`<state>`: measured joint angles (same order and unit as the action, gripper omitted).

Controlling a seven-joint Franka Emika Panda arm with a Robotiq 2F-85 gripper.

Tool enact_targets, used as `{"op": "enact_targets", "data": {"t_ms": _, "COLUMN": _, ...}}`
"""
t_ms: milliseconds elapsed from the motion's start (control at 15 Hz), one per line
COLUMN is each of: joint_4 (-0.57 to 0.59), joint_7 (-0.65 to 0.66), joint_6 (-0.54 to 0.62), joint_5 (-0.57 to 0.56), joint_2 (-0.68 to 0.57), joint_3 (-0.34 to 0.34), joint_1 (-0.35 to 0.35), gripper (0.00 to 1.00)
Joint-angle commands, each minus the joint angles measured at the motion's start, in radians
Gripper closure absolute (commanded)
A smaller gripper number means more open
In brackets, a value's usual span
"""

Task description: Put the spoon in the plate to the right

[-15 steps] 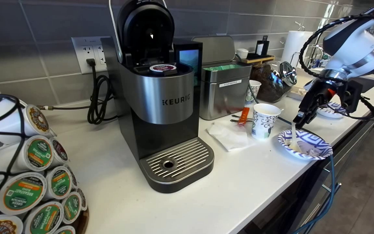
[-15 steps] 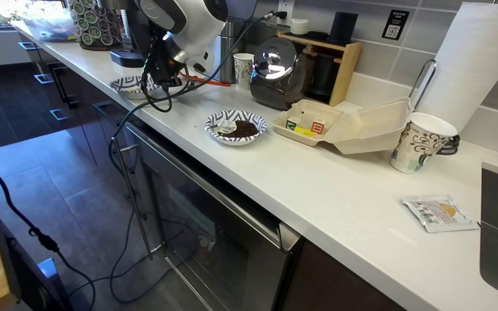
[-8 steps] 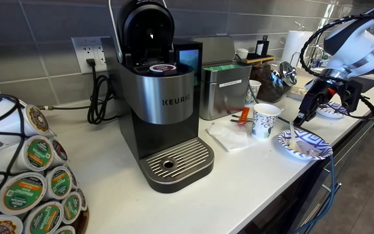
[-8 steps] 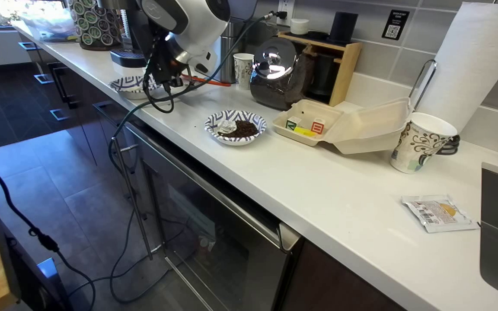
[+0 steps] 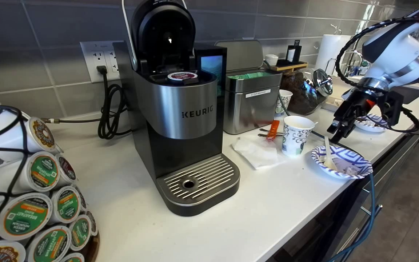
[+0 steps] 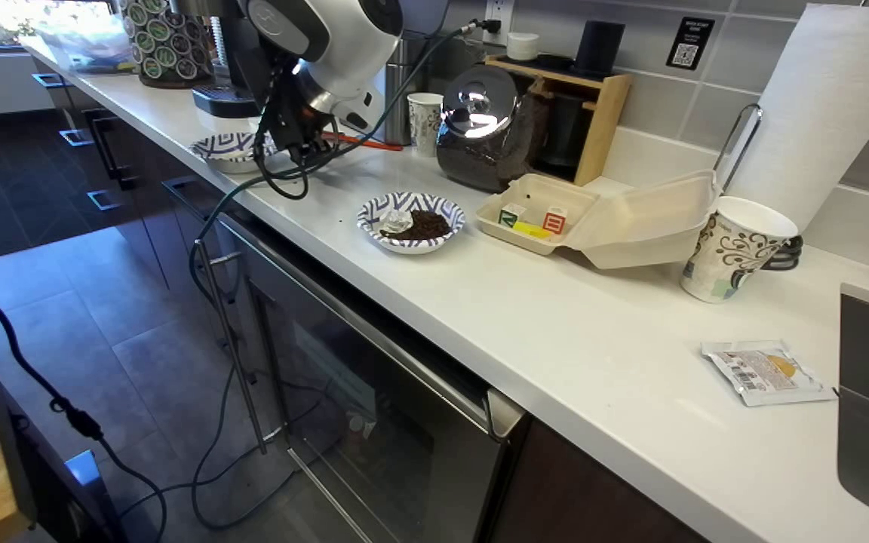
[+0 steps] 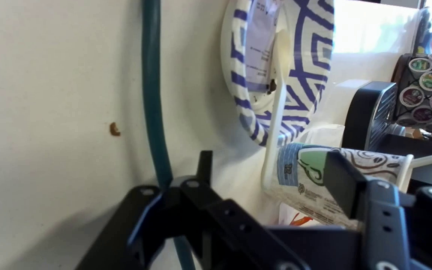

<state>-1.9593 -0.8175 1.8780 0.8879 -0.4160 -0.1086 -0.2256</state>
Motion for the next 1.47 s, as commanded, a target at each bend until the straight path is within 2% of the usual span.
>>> {"op": "enact_targets", "data": {"t_ms": 0, "joint_4": 0.031, "joint_7": 0.009, "joint_6": 0.011, "joint_5": 0.012, "joint_2": -0.028, "joint_3": 0.014, "joint_1": -0.004, "gripper": 0.0}}
{"op": "enact_targets", "data": {"t_ms": 400, "joint_4": 0.046, "joint_7": 0.006, "joint_6": -0.006, "joint_5": 0.003, "joint_2": -0.04, "joint_3": 0.033, "joint_1": 0.001, "gripper": 0.0}}
{"op": "enact_targets", "data": {"t_ms": 600, "joint_4": 0.048, "joint_7": 0.004, "joint_6": -0.015, "joint_5": 0.0, "joint_2": -0.042, "joint_3": 0.042, "joint_1": 0.002, "gripper": 0.03}}
{"op": "enact_targets", "data": {"t_ms": 733, "joint_4": 0.049, "joint_7": 0.002, "joint_6": -0.019, "joint_5": -0.001, "joint_2": -0.041, "joint_3": 0.047, "joint_1": 0.002, "gripper": 0.12}}
{"op": "enact_targets", "data": {"t_ms": 800, "joint_4": 0.05, "joint_7": 0.0, "joint_6": -0.02, "joint_5": -0.001, "joint_2": -0.039, "joint_3": 0.049, "joint_1": 0.002, "gripper": 0.3}}
{"op": "enact_targets", "data": {"t_ms": 933, "joint_4": 0.051, "joint_7": 0.001, "joint_6": -0.021, "joint_5": -0.002, "joint_2": -0.039, "joint_3": 0.052, "joint_1": 0.002, "gripper": 0.38}}
{"op": "enact_targets", "data": {"t_ms": 1200, "joint_4": 0.054, "joint_7": -0.002, "joint_6": -0.021, "joint_5": 0.001, "joint_2": -0.038, "joint_3": 0.051, "joint_1": -0.001, "gripper": 0.7}}
{"op": "enact_targets", "data": {"t_ms": 1333, "joint_4": 0.054, "joint_7": -0.001, "joint_6": -0.019, "joint_5": 0.0, "joint_2": -0.036, "joint_3": 0.05, "joint_1": -0.002, "gripper": 0.77}}
{"op": "enact_targets", "data": {"t_ms": 1400, "joint_4": 0.053, "joint_7": -0.001, "joint_6": -0.019, "joint_5": 0.001, "joint_2": -0.035, "joint_3": 0.049, "joint_1": -0.004, "gripper": 0.77}}
